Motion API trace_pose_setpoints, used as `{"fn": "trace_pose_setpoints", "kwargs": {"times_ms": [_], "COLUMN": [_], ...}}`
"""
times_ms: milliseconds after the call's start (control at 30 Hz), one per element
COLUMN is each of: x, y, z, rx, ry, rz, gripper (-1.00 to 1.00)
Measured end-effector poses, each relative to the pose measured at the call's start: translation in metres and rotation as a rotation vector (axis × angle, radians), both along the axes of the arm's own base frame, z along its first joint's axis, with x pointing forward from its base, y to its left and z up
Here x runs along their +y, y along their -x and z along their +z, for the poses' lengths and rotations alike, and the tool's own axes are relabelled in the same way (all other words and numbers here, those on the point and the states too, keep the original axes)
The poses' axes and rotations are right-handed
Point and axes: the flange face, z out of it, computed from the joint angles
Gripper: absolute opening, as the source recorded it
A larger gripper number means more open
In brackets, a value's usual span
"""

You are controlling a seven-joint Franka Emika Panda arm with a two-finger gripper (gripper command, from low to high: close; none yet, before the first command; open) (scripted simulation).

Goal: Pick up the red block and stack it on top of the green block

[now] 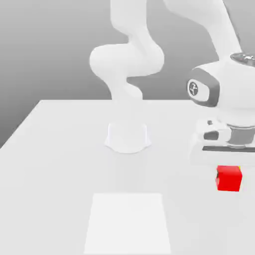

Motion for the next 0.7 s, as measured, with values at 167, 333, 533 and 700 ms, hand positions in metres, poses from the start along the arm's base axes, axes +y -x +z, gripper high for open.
{"fn": "trace_pose_setpoints", "kwargs": {"times_ms": [167,333,533,700], "x": [0.035,0.037,0.041,0.042], "y": [0.095,0.099,0.098,0.096], "z": [0.002,0.005,0.004,0.0], "rx": [-0.014,-0.03,-0.046,-0.057], "ry": [0.026,0.011,-0.005,-0.01], "rz": [0.021,0.013,0.015,0.016], "gripper": [-1.0,-1.0,-1.0,-1.0]}}
